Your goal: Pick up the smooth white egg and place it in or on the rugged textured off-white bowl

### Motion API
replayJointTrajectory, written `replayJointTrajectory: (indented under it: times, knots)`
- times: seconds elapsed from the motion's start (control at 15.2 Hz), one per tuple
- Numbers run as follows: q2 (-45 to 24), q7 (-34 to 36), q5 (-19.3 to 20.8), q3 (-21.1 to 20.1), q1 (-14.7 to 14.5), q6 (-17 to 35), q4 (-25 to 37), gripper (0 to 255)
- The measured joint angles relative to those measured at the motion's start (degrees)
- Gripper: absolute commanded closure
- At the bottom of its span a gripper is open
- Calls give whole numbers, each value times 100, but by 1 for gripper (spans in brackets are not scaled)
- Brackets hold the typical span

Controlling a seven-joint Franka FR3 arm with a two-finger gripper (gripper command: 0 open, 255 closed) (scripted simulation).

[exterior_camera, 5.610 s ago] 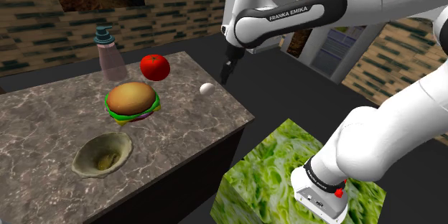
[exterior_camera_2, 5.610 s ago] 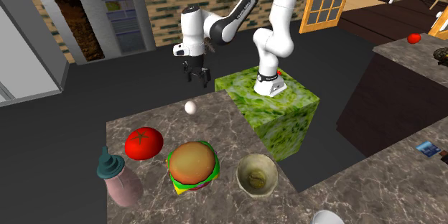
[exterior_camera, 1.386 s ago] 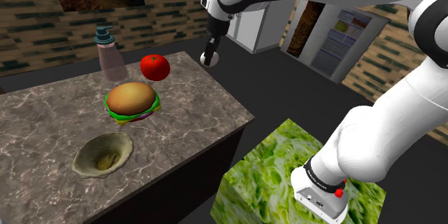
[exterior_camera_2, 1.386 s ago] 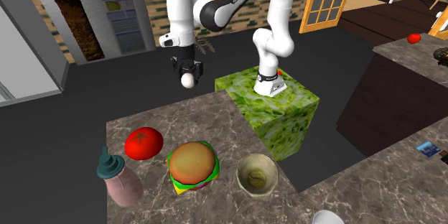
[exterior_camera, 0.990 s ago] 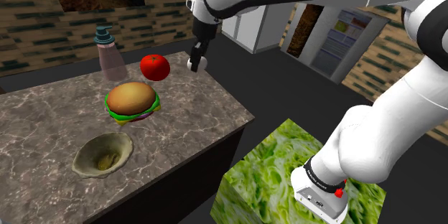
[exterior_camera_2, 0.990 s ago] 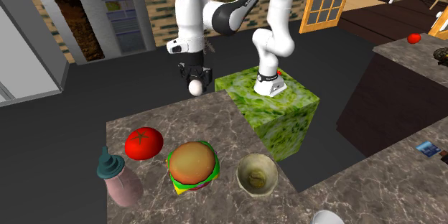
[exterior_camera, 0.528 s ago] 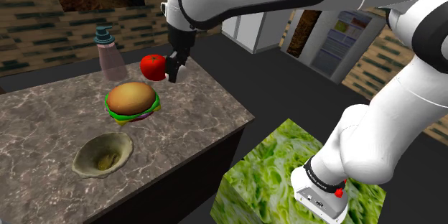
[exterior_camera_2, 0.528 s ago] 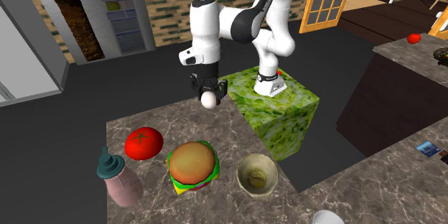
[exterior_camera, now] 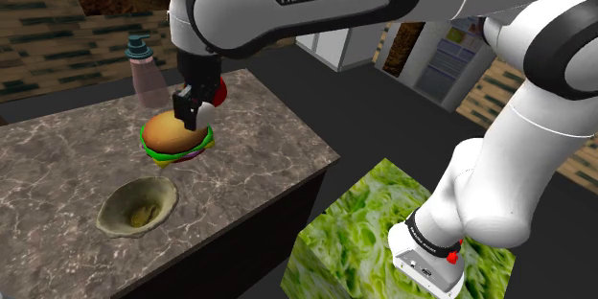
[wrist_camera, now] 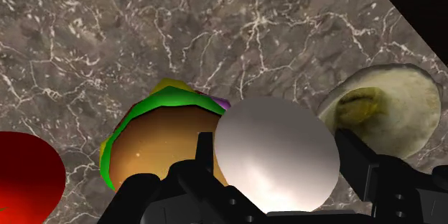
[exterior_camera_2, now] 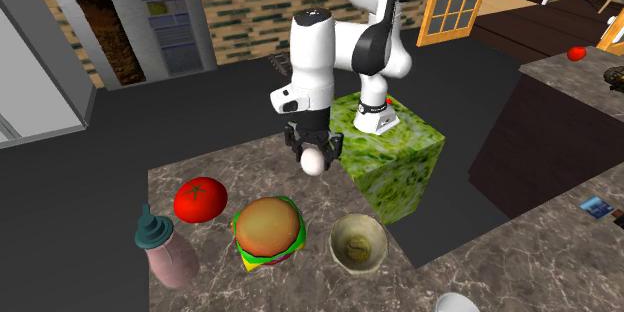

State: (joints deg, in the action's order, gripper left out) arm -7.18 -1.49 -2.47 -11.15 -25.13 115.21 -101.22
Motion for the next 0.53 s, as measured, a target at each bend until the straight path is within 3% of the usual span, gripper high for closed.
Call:
replayJointTrajectory:
  times: [0.53]
  knots:
    - [-1112,1092,459,-315,-704,-380,1506,255]
